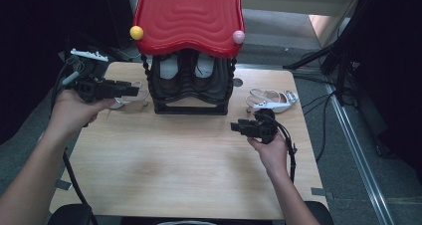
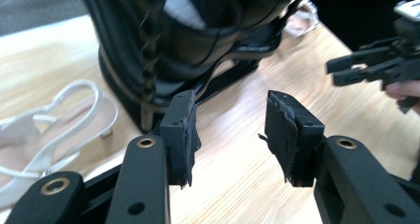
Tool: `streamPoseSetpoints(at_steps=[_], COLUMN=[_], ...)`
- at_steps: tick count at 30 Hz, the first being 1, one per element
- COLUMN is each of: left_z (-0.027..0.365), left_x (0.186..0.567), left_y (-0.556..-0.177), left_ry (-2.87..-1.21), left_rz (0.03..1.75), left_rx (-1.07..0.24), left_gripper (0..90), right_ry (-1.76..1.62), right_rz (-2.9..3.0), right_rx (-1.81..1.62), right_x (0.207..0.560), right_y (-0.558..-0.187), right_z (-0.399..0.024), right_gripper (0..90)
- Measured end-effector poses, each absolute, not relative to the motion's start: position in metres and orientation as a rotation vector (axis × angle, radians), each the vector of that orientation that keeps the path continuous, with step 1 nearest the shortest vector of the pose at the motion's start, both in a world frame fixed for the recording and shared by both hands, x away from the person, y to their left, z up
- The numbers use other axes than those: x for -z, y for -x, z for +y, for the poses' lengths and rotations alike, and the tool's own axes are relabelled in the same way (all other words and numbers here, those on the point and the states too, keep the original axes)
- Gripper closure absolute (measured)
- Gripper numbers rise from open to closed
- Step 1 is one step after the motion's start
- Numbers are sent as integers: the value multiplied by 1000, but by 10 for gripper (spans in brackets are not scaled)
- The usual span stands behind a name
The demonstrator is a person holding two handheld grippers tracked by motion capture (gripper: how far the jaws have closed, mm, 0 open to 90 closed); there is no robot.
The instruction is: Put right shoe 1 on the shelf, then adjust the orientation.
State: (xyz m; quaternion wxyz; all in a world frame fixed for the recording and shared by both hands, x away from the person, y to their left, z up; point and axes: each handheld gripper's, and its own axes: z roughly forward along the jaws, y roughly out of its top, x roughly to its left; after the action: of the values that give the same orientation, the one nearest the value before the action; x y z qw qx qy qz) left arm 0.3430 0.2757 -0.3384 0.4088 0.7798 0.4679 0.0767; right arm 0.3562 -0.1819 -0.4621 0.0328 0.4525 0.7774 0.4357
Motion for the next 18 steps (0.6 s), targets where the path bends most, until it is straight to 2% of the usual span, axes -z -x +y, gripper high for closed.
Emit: streamPoseSetpoints(at_steps=[3,18], left_z=[279,297], left_x=[353,404], left_y=[-343,-364], left_ry=[-1959,-1915], left_rz=[1206,1347], left_rx=[-192,-210], left_gripper=[589,839], right_ry=[-1390,-1407], right_rz=[2387,2369], right_rx=[-1294,-1247], right_x=[465,470], right_y=[-357,-357], right_z=[-185,-192], right_gripper=[586,589])
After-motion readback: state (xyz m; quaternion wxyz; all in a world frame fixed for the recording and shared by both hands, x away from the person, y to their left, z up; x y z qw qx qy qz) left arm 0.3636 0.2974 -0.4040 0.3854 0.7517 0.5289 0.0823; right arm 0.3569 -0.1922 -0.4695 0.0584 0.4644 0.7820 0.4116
